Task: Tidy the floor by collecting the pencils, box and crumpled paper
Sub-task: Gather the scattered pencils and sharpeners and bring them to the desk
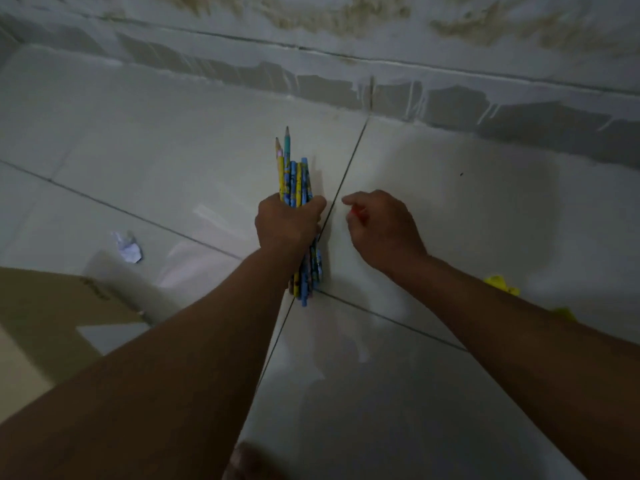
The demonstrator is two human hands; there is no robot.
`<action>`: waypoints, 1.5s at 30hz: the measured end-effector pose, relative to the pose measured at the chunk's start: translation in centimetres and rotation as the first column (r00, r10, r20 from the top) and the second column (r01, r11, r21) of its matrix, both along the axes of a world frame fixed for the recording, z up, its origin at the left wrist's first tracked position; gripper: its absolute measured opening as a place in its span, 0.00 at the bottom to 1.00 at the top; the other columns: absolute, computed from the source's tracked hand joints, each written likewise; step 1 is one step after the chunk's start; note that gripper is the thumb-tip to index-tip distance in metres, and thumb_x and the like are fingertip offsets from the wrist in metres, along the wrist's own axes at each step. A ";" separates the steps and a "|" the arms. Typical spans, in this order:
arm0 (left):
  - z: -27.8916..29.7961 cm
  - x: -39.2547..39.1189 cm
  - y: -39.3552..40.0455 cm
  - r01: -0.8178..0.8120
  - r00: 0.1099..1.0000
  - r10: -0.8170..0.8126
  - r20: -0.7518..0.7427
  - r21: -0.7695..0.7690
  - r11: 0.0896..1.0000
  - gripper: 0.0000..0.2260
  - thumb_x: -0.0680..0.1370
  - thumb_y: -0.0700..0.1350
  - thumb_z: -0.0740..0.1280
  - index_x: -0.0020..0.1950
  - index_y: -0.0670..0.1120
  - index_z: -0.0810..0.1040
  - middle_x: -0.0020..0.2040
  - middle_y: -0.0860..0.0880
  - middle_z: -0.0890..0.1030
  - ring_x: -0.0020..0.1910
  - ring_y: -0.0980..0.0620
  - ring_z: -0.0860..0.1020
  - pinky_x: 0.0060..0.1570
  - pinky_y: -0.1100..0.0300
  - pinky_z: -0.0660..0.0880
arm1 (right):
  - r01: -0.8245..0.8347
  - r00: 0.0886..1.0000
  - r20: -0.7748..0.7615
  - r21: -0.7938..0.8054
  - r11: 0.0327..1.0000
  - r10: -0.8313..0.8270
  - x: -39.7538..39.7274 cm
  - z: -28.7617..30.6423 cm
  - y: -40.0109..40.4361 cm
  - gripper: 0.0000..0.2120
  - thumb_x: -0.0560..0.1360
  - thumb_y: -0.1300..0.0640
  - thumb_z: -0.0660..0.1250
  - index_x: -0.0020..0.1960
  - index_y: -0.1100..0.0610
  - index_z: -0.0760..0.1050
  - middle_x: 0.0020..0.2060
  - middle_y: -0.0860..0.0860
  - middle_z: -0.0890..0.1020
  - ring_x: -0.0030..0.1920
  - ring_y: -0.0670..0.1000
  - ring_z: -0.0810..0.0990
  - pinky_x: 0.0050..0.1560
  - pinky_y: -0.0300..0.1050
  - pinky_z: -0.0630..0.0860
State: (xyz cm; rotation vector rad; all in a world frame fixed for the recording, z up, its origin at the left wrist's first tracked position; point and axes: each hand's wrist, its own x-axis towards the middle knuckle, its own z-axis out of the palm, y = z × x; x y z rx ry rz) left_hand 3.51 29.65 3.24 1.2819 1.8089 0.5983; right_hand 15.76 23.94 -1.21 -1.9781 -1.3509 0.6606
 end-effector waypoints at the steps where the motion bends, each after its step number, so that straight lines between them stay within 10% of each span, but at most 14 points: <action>1: 0.0 1.0 0.6 0.036 0.999 -0.036 -0.001 0.006 0.999 0.08 0.72 0.48 0.74 0.37 0.47 0.78 0.34 0.48 0.84 0.35 0.50 0.84 0.42 0.53 0.84 | 0.070 0.997 -0.039 0.021 0.997 -0.069 0.8 0.1 0.3 0.12 0.77 0.59 0.64 0.59 0.52 0.80 0.51 0.53 0.80 0.51 0.54 0.79 0.54 0.44 0.75; 7: -0.4 6.9 2.1 0.328 0.944 -0.327 -0.032 0.035 0.944 0.10 0.68 0.53 0.74 0.37 0.48 0.79 0.35 0.45 0.84 0.34 0.47 0.84 0.39 0.47 0.84 | 0.437 0.877 -0.247 0.056 0.898 -0.411 6.3 1.5 0.6 0.07 0.76 0.59 0.67 0.50 0.52 0.82 0.46 0.48 0.84 0.43 0.44 0.81 0.47 0.34 0.76; 11: -0.8 9.7 1.4 0.434 0.901 -0.434 -0.014 0.023 0.901 0.15 0.63 0.58 0.72 0.38 0.47 0.82 0.36 0.45 0.84 0.36 0.46 0.84 0.41 0.47 0.84 | 0.616 0.739 -0.344 -0.002 0.787 -0.579 8.9 1.6 -0.7 0.09 0.74 0.57 0.63 0.39 0.54 0.81 0.37 0.49 0.83 0.41 0.49 0.83 0.44 0.49 0.80; 17: -1.6 12.9 -0.1 0.633 0.772 -0.629 -0.094 0.018 0.774 0.11 0.70 0.52 0.75 0.42 0.45 0.82 0.38 0.45 0.84 0.38 0.47 0.84 0.43 0.54 0.82 | 0.610 0.792 -0.050 0.092 0.787 -0.608 10.2 1.1 -5.7 0.12 0.74 0.56 0.54 0.38 0.58 0.73 0.32 0.55 0.78 0.37 0.59 0.77 0.38 0.53 0.74; 26: -1.7 16.1 -3.2 0.852 0.509 -0.845 -0.164 -0.039 0.521 0.17 0.68 0.56 0.75 0.46 0.44 0.82 0.41 0.42 0.84 0.40 0.42 0.84 0.44 0.48 0.83 | 0.553 0.795 0.189 0.162 0.817 -0.576 11.1 0.5 -12.7 0.13 0.81 0.53 0.60 0.63 0.47 0.77 0.36 0.54 0.83 0.40 0.60 0.82 0.40 0.48 0.75; 32: -0.7 16.8 -4.8 0.875 0.472 -0.861 -0.189 -0.017 0.484 0.18 0.65 0.57 0.74 0.43 0.43 0.82 0.38 0.42 0.84 0.38 0.43 0.84 0.43 0.47 0.83 | 0.454 0.793 0.454 0.005 0.891 -0.407 8.8 -0.3 -16.6 0.20 0.70 0.35 0.67 0.54 0.48 0.79 0.42 0.49 0.81 0.43 0.55 0.82 0.40 0.46 0.78; 37: -0.2 15.9 -6.5 0.930 0.346 -0.909 -0.233 -0.041 0.365 0.18 0.66 0.57 0.74 0.44 0.43 0.81 0.40 0.42 0.84 0.40 0.42 0.84 0.44 0.47 0.83 | 0.417 0.793 0.499 -0.023 0.909 -0.351 8.4 -0.7 -17.5 0.18 0.66 0.40 0.68 0.44 0.55 0.79 0.38 0.55 0.78 0.38 0.60 0.81 0.37 0.50 0.73; 41: 0.3 15.3 -6.6 0.932 0.342 -0.909 -0.238 -0.039 0.361 0.18 0.66 0.56 0.74 0.44 0.43 0.82 0.40 0.42 0.84 0.39 0.43 0.84 0.44 0.48 0.83 | 0.568 0.769 0.370 -0.021 0.823 -0.521 8.3 0.4 -17.5 0.14 0.70 0.43 0.70 0.44 0.54 0.78 0.41 0.53 0.77 0.42 0.58 0.79 0.41 0.48 0.71; 45: 1.5 16.5 -6.1 0.909 0.401 -0.895 -0.194 -0.034 0.415 0.11 0.70 0.52 0.76 0.39 0.46 0.80 0.36 0.44 0.84 0.35 0.46 0.84 0.43 0.50 0.84 | 0.881 0.452 -0.167 -0.071 0.468 -0.876 9.6 2.9 -17.6 0.16 0.68 0.43 0.72 0.38 0.56 0.74 0.34 0.51 0.76 0.36 0.53 0.75 0.39 0.45 0.71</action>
